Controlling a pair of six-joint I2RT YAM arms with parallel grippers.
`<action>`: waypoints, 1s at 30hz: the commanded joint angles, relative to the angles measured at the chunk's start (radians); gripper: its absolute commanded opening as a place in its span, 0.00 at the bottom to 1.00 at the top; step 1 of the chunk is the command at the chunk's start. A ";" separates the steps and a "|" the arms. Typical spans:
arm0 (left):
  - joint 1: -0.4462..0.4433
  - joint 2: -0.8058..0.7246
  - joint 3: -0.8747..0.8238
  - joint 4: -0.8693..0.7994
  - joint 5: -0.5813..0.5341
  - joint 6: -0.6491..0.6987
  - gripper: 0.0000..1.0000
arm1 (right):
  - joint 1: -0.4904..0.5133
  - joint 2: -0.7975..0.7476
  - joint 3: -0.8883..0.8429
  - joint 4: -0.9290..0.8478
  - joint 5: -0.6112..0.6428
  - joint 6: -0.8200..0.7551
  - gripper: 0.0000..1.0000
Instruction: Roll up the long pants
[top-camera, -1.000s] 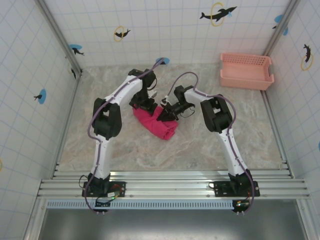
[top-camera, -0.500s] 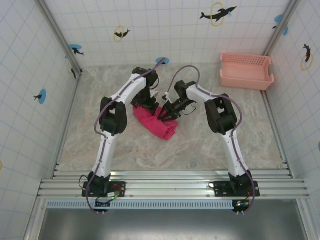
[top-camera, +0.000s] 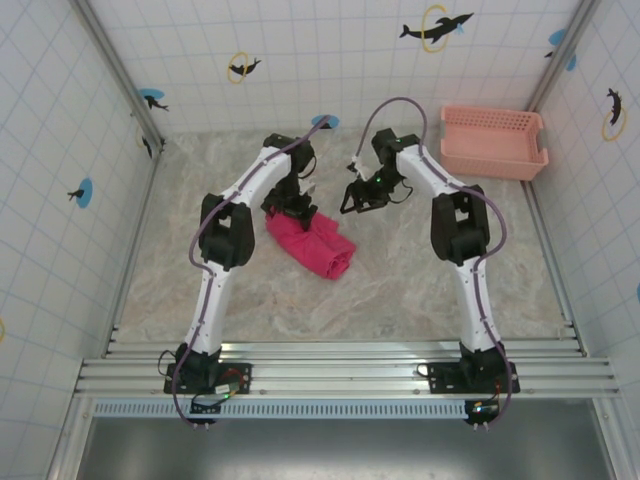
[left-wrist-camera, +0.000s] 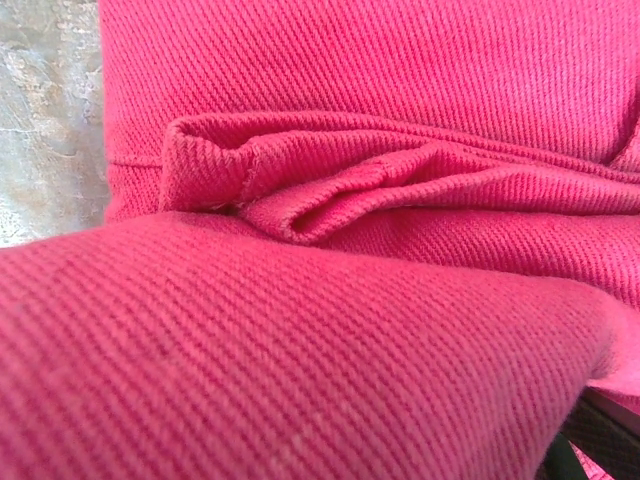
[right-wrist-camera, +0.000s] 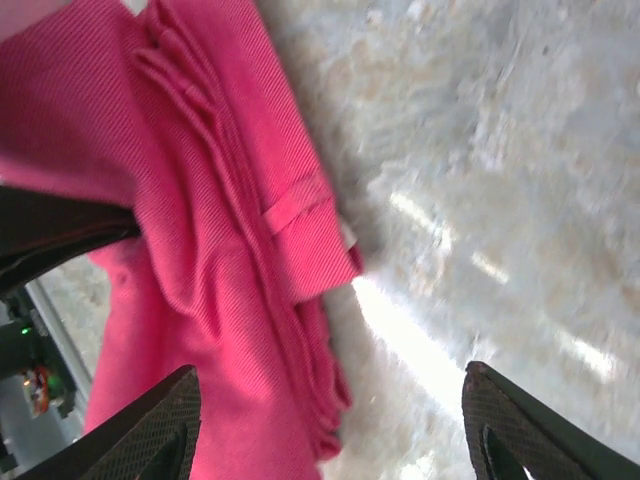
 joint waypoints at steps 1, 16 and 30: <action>0.012 0.120 -0.037 0.085 -0.088 0.002 0.95 | 0.025 0.097 0.067 -0.034 0.000 -0.034 0.70; 0.029 0.123 -0.035 0.083 -0.064 -0.017 0.95 | 0.142 0.221 0.064 0.000 -0.143 -0.014 0.69; 0.032 0.141 0.004 0.095 -0.023 -0.033 0.95 | 0.221 0.190 -0.035 0.015 -0.159 -0.023 0.32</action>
